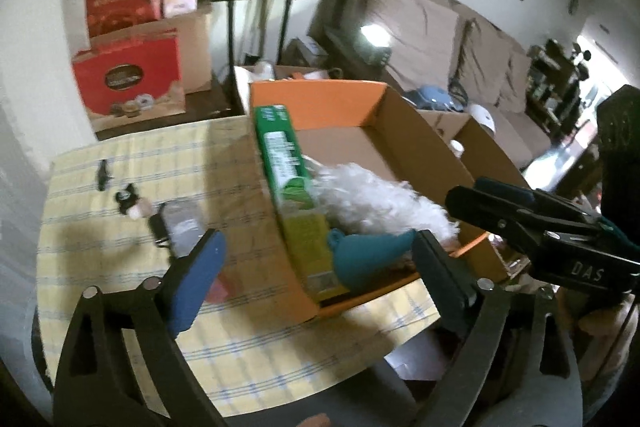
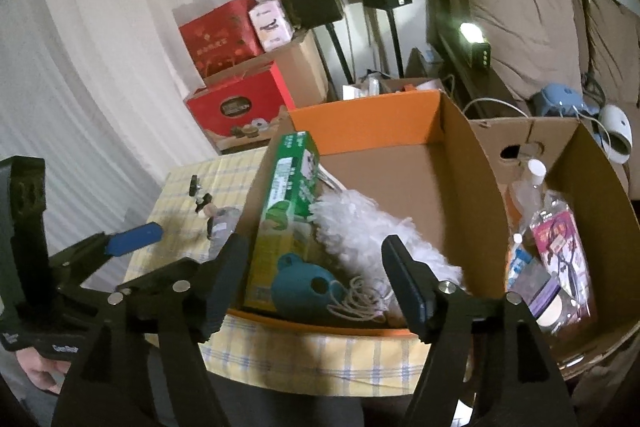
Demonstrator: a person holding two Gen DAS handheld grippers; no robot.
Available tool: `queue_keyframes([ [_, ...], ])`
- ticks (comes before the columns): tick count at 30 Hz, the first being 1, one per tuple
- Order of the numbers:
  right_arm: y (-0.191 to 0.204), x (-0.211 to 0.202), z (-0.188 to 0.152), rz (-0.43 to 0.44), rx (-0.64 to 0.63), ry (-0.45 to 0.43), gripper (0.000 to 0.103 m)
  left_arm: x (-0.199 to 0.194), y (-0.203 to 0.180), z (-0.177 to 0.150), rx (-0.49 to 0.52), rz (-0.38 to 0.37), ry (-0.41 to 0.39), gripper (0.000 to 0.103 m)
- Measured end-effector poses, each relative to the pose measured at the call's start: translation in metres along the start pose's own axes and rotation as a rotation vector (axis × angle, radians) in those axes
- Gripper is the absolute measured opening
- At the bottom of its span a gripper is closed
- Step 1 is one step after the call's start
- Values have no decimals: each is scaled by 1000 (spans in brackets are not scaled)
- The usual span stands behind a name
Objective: Organize objects
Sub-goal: 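Withdraw both tools from the orange box back over the table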
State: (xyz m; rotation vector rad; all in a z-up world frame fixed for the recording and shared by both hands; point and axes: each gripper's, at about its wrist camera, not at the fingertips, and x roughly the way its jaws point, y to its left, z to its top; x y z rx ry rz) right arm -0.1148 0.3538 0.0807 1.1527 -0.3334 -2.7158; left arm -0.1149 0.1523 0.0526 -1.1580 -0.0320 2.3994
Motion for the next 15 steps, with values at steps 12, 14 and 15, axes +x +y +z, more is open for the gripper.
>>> queue_keyframes([
  [12, 49, 21, -3, -10, -97, 2, 87, -29, 61, -10, -87, 99, -42, 102],
  [14, 59, 24, -4, -5, -113, 3, 88, -33, 71, -13, -97, 111, -48, 102],
  [15, 64, 26, -4, -3, -120, 5, 88, -35, 75, -14, -101, 117, -50, 102],
])
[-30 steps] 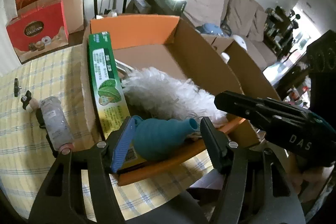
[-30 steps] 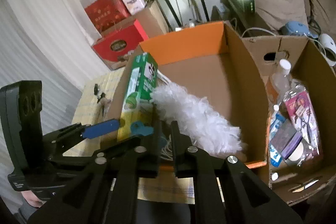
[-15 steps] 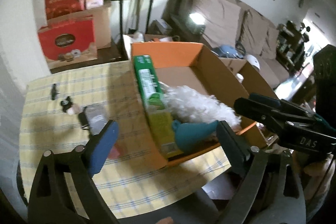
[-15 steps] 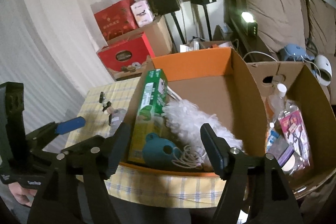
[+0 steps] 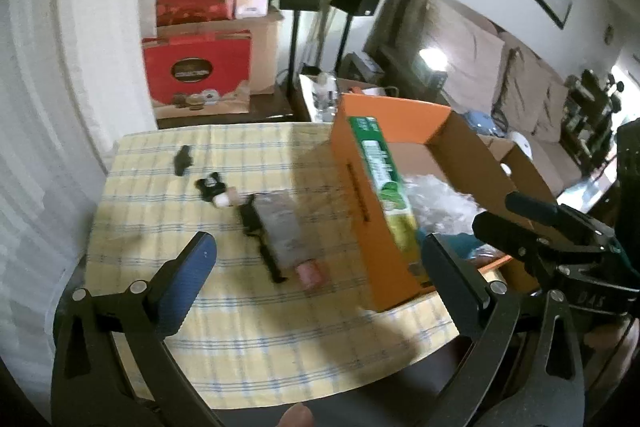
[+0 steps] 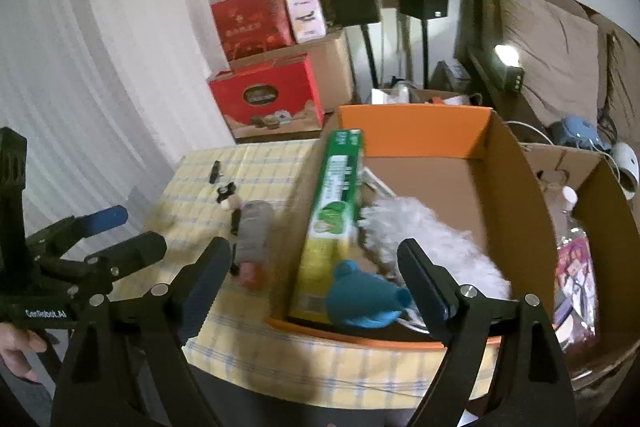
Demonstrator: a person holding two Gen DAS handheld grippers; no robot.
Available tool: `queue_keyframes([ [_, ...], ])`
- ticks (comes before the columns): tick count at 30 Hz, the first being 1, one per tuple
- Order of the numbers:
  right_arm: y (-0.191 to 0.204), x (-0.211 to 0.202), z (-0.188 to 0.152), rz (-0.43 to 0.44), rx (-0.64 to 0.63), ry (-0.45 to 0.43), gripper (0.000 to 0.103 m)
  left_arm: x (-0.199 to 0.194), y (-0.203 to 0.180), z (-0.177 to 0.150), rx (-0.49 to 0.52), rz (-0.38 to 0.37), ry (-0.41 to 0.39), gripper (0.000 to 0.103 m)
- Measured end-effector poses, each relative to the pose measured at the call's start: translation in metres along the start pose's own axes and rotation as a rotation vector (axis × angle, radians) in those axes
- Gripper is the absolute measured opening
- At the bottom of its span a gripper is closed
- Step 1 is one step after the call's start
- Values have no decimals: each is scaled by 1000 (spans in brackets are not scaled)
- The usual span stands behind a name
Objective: Organize objects
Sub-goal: 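Withdraw both tools from the orange box back over the table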
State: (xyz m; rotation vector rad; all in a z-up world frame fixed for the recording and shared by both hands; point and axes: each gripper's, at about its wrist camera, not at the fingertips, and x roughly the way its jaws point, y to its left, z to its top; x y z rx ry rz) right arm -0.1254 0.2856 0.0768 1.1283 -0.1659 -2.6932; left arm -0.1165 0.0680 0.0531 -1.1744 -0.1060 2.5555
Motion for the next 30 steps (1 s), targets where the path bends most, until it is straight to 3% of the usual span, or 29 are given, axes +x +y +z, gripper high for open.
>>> queue_keyframes([
  [18, 58, 50, 9, 105, -61, 57, 88, -3, 78, -5, -81, 110, -26, 103],
  [30, 79, 87, 30, 121, -81, 86, 88, 17, 133, 8, -190, 121, -23, 103],
])
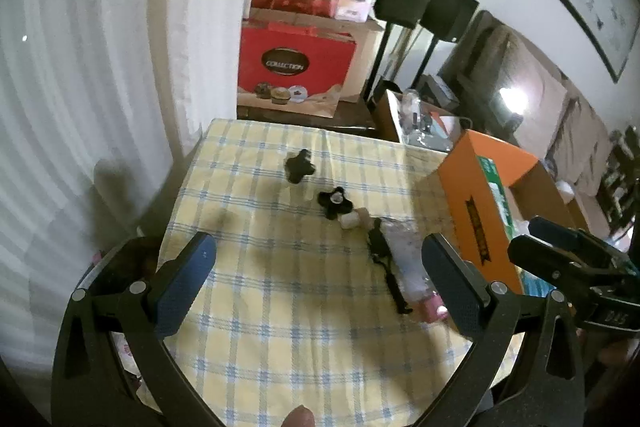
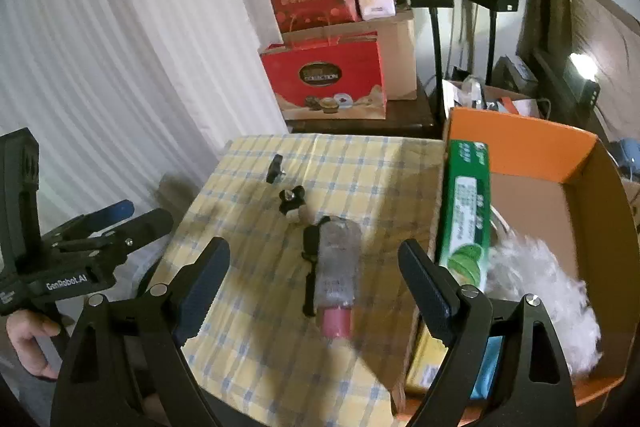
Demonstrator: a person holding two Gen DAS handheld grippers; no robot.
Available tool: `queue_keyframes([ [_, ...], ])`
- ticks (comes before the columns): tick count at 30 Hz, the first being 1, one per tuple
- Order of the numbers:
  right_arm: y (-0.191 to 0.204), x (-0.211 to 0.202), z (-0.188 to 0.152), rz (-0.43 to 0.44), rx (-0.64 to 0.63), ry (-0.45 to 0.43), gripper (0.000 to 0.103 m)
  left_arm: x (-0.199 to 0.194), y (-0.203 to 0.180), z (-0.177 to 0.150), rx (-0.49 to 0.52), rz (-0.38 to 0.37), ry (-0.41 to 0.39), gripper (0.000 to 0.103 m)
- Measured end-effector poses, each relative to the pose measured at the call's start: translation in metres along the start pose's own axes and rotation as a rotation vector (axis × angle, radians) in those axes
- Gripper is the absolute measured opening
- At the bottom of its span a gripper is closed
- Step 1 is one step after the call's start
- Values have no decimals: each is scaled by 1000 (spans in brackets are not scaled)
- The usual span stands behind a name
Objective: Organize objects
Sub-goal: 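Withdraw both tools from the orange box back over the table, then grasp the beige cork stopper with the right tool and lift it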
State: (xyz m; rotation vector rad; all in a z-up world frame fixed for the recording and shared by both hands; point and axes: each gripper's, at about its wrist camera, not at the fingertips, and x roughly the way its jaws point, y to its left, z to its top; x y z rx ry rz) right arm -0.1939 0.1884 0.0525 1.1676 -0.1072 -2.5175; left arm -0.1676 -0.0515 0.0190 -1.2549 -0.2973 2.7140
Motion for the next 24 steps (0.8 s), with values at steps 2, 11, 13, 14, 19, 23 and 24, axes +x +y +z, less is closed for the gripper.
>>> queue_keyframes([
  [2, 3, 12, 4, -5, -12, 10, 88, 5, 9, 1, -9, 9, 2, 103],
  [11, 15, 73, 13, -40, -50, 68, 85, 36, 45, 10, -56, 59, 31, 103],
  [13, 16, 87, 14, -42, -53, 86, 85, 43, 50, 12, -67, 59, 42, 103],
  [14, 16, 93, 14, -45, -55, 93, 85, 46, 53, 12, -73, 58, 48, 103],
  [19, 19, 124, 18, -59, -73, 135, 82, 61, 61, 9, -86, 51, 69, 102],
  [23, 25, 147, 20, -61, -101, 169, 76, 72, 68, 3, -104, 42, 93, 102],
  [24, 26, 151, 20, -61, -105, 175, 74, 75, 70, 2, -108, 45, 98, 102],
])
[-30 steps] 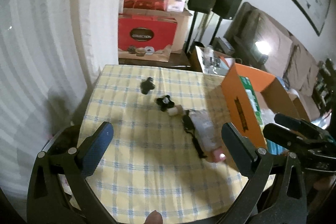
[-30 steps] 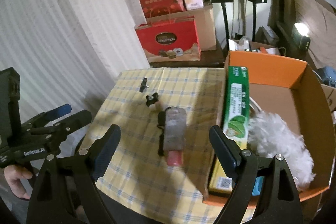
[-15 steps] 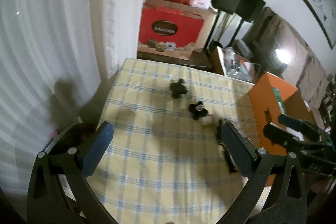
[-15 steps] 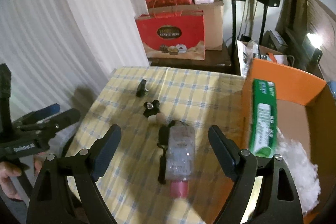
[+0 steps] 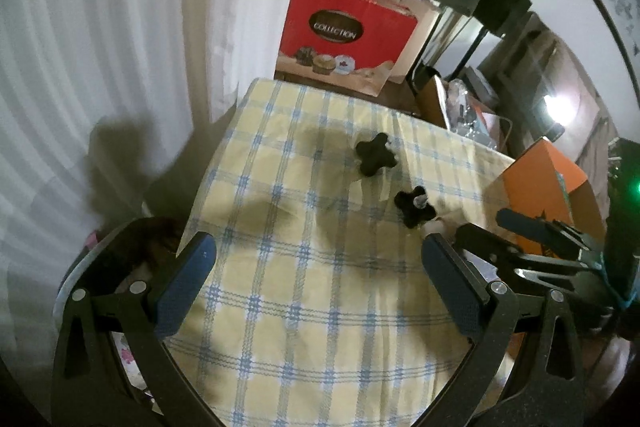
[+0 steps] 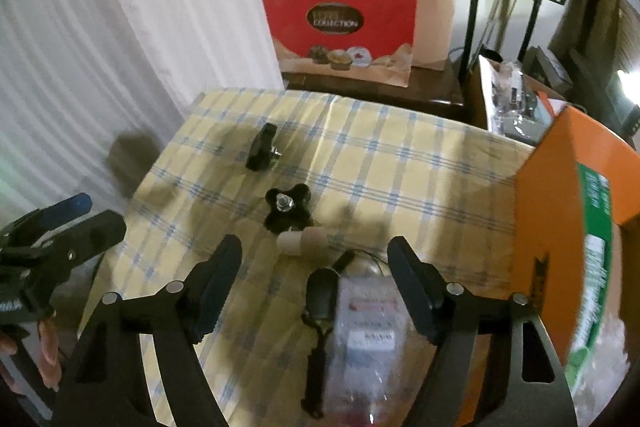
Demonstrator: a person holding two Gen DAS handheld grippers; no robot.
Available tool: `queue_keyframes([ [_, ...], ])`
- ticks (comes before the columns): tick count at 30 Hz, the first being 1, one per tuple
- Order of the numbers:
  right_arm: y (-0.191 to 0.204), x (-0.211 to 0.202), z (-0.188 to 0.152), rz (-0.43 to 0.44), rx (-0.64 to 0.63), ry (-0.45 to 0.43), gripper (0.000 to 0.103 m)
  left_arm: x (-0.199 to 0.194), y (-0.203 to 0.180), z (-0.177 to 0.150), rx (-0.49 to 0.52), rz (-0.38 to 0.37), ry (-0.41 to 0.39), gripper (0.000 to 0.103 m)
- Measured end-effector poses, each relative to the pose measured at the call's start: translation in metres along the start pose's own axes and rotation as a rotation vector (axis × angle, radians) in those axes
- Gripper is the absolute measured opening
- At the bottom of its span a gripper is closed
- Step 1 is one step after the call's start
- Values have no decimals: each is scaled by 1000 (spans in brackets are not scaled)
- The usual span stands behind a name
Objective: Organize objects
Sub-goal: 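Grasp the beige cork stopper with the right tool and lift it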
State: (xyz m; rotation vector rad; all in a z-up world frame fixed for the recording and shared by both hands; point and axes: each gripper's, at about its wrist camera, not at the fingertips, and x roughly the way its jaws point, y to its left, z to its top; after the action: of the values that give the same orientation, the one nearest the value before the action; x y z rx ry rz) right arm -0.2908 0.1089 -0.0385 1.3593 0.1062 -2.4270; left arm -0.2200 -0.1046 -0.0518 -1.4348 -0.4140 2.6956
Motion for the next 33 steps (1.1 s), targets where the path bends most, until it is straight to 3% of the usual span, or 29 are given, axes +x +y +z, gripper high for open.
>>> queue_keyframes([
  [7, 12, 27, 2, -15, -54, 43, 65, 11, 11, -3, -17, 4, 20, 102],
  [10, 16, 37, 1, -27, -83, 60, 50, 13, 13, -4, -24, -4, 25, 102],
  [12, 18, 44, 0, -24, -92, 82, 34, 13, 12, -5, -26, -14, 26, 102],
  [13, 18, 47, -1, -29, -99, 87, 33, 13, 11, -6, -25, -20, 27, 102],
  [18, 13, 46, -2, 0, -76, 75, 33, 14, 2, -10, -14, -52, 43, 102],
  [26, -10, -5, 3, 57, 48, -13, 33, 27, -32, -20, 35, -118, 105, 93],
  [33, -28, -48, 4, 111, 112, -65, 33, 50, -68, -24, 52, -201, 195, 65],
])
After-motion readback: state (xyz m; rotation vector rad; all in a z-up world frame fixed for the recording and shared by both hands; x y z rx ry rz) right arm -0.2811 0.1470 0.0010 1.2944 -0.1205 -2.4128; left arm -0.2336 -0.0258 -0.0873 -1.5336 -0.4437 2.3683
